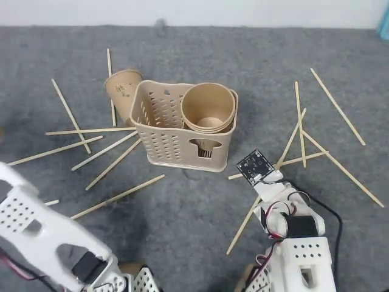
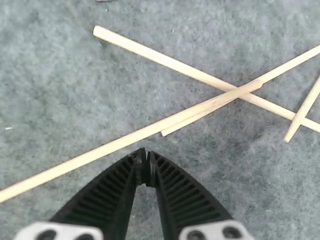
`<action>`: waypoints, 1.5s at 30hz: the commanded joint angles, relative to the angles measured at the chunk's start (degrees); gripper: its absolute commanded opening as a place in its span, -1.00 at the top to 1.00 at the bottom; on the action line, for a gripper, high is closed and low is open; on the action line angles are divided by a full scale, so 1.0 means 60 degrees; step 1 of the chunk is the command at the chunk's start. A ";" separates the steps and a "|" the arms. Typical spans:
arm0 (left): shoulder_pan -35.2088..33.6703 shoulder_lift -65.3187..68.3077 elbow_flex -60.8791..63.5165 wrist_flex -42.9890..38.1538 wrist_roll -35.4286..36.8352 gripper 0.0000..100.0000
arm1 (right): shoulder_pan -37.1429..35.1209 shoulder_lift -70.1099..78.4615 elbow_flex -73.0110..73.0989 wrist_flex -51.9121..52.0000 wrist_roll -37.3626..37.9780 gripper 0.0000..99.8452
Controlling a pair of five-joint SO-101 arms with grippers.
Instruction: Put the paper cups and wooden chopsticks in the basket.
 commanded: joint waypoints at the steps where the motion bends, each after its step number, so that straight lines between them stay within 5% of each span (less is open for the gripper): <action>1: 0.0249 -0.0234 -0.0828 0.0557 0.0879 0.97 | -0.0081 -0.0110 -0.0073 -0.0095 -0.0015 0.98; 15: 0.0454 -0.0234 -0.0799 0.0557 0.3414 0.96 | -0.0081 -0.0110 -0.0073 -0.0110 -0.0015 0.98; 31: 0.2535 -0.0190 -0.1092 0.0557 0.6271 0.89 | -0.0081 -0.0110 -0.0073 -0.0125 -0.0015 0.98; 36: 0.2432 -0.0161 -0.0916 0.0557 0.6462 0.60 | -0.0081 -0.0110 -0.0073 -0.0154 0.0000 0.98; 45: 0.1392 -0.0176 -0.0784 0.0527 0.6403 0.58 | -0.0081 -0.0110 -0.0073 -0.0110 0.0308 0.98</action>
